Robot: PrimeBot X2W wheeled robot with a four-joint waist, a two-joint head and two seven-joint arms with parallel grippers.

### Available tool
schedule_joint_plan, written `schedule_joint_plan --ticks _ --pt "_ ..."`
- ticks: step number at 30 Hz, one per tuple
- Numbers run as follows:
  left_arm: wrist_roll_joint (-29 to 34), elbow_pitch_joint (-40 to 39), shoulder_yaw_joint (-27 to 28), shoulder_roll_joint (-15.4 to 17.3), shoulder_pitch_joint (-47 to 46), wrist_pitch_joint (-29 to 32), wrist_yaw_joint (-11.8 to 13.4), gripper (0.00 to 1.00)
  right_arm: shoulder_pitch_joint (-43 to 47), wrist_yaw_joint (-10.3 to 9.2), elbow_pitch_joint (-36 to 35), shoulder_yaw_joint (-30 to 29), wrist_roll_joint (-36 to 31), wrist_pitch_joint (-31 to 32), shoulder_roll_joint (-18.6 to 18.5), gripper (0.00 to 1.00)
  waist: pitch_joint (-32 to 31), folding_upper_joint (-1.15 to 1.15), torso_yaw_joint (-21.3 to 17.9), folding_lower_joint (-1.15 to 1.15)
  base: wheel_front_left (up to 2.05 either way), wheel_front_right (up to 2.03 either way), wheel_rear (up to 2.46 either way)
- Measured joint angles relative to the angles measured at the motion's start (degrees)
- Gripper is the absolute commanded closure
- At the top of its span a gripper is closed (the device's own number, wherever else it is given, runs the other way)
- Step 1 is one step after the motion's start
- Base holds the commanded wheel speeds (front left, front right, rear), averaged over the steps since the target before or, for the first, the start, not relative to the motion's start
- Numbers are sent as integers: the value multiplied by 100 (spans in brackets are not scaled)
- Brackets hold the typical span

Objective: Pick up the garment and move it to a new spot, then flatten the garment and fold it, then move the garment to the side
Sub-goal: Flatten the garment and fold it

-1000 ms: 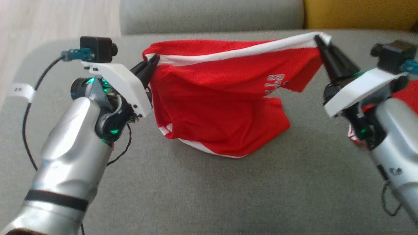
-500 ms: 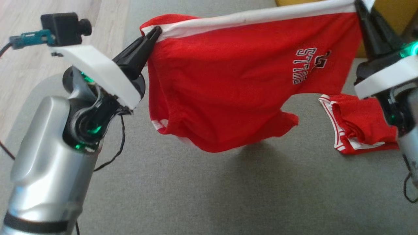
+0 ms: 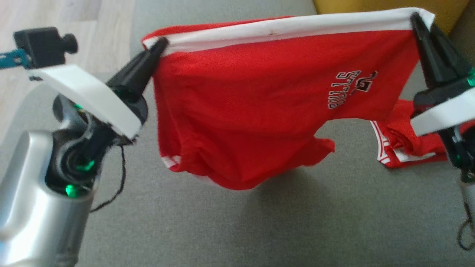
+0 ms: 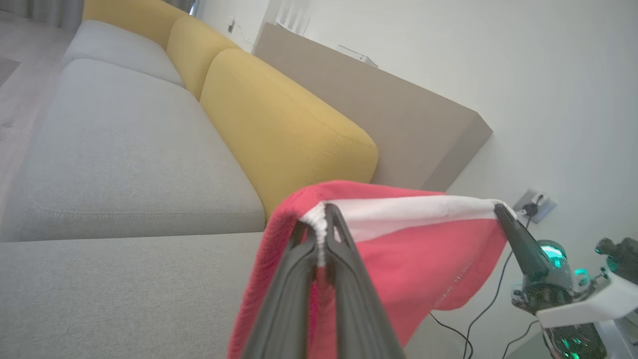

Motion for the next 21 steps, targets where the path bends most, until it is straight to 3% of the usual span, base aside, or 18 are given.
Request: schedule_joint_plan --ticks 2,5,10,16,21 --pt "-1 197 40 12 -104 0 31 100 -134 -1 66 37 245 175 116 100 100 0 -29 0 0 0 0" --pt "66 575 -20 2 -466 -2 -29 100 -668 0 316 286 307 292 -18 100 329 0 -63 0 0 0 0" --pt "411 1631 -29 -196 -1847 -256 -102 100 -2363 0 1022 643 499 253 -245 100 960 0 -71 0 0 0 0" --pt "955 3118 68 -485 -3857 -1228 -438 100 -4438 0 2463 1396 279 -405 -312 100 1889 0 -51 1 0 0 0" --pt "1209 4279 111 -695 -4680 -2046 -716 100 -5287 0 3704 1570 113 -1157 85 100 2476 -1 3 2 0 0 0"
